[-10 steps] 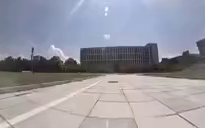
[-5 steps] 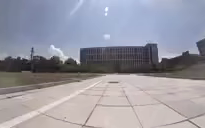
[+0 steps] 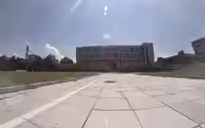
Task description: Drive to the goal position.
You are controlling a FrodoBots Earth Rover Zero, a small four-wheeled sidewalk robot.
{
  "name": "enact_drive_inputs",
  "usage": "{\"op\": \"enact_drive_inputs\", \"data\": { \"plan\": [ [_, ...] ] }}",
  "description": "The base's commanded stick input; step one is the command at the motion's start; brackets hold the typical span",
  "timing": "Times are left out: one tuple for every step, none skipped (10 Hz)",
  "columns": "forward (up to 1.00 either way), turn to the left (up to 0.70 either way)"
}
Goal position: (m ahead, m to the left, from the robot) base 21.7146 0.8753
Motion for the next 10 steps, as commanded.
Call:
{"op": "enact_drive_inputs", "data": {
  "plan": [
    [0.50, 0.01],
    [0.50, 0.01],
    [0.50, 0.01],
    [0.50, 0.01],
    [0.50, 0.01],
    [0.50, 0.01],
    [0.50, 0.01],
    [0.50, 0.01],
    [0.50, 0.01],
    [0.50, 0.01]
  ]
}}
